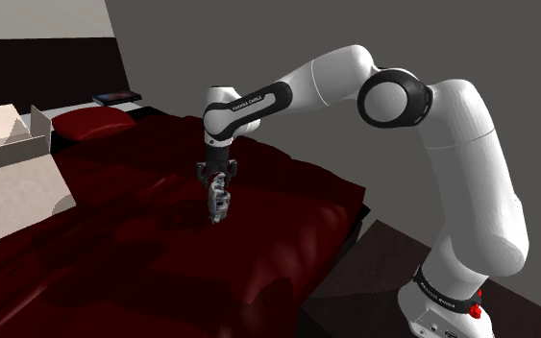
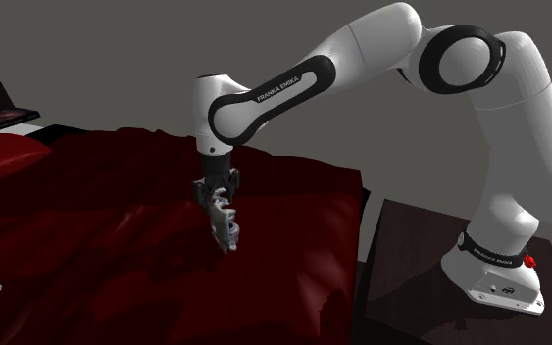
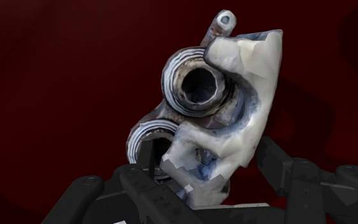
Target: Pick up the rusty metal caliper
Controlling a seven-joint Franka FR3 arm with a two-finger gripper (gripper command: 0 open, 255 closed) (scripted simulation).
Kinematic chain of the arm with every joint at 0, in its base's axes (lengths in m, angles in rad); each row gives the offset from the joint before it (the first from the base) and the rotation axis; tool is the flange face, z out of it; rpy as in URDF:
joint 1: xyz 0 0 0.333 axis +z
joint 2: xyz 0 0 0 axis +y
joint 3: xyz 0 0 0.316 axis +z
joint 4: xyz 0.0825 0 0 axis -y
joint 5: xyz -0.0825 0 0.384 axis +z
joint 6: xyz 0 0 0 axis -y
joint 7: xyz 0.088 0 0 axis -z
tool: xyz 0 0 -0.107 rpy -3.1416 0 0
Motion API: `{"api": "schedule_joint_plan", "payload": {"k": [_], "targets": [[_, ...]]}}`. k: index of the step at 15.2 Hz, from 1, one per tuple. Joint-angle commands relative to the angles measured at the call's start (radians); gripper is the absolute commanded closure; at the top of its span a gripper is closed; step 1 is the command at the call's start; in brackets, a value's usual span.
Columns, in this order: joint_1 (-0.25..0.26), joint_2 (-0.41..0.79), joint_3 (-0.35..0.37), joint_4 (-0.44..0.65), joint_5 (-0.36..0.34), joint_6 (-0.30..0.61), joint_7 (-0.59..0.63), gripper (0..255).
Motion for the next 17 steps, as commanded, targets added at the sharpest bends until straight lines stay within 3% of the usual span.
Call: {"api": "schedule_joint_plan", "payload": {"k": [1, 8, 17], "targets": [[0.0, 0.002, 0.0, 0.0, 0.0, 0.0, 0.0, 255], [0.001, 0.002, 0.0, 0.0, -0.001, 0.002, 0.001, 255], [-0.001, -0.044, 0.003, 0.05, 0.001, -0.093, 0.012, 255]]}}
